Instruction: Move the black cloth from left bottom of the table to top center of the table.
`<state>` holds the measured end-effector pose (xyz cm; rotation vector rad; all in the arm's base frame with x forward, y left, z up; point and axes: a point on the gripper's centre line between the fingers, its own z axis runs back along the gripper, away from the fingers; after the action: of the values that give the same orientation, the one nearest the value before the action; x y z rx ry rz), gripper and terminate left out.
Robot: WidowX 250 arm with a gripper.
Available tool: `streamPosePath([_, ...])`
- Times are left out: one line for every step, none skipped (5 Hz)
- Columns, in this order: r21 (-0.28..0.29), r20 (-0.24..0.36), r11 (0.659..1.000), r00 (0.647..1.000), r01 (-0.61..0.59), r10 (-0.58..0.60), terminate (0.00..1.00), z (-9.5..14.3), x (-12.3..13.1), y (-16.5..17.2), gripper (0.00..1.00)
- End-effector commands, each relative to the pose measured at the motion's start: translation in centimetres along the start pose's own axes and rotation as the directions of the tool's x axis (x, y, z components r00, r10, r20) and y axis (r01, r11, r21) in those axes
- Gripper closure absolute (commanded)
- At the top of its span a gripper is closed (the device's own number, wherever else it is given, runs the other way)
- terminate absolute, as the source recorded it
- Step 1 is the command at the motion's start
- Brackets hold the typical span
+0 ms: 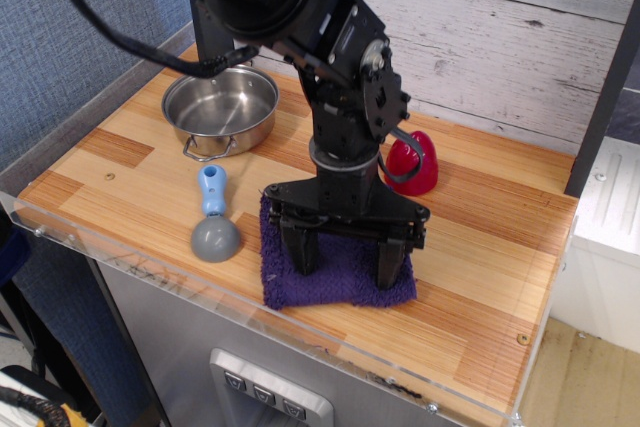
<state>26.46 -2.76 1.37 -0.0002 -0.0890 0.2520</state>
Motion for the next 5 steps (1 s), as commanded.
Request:
streamPosePath([0.035, 0.021, 0.997, 0.998, -0.066, 0.065, 0.0, -0.7, 1.7, 2.6, 0.0])
streamPosePath([0.053, 0.034, 0.995, 0.996, -0.086, 0.084, 0.0, -0.8, 2.5, 3.2, 0.0])
streamPosePath([0.064, 0.032, 0.993, 0.995, -0.098, 0.096, 0.0, -1.1, 3.3, 3.8, 0.0])
streamPosePath([0.066, 0.03, 0.99, 0.992, -0.125, 0.124, 0.0, -1.3, 4.5, 4.8, 0.0])
streamPosePath([0.055, 0.031, 0.988, 0.989, -0.143, 0.141, 0.0, -1.5, 6.3, 5.4, 0.0])
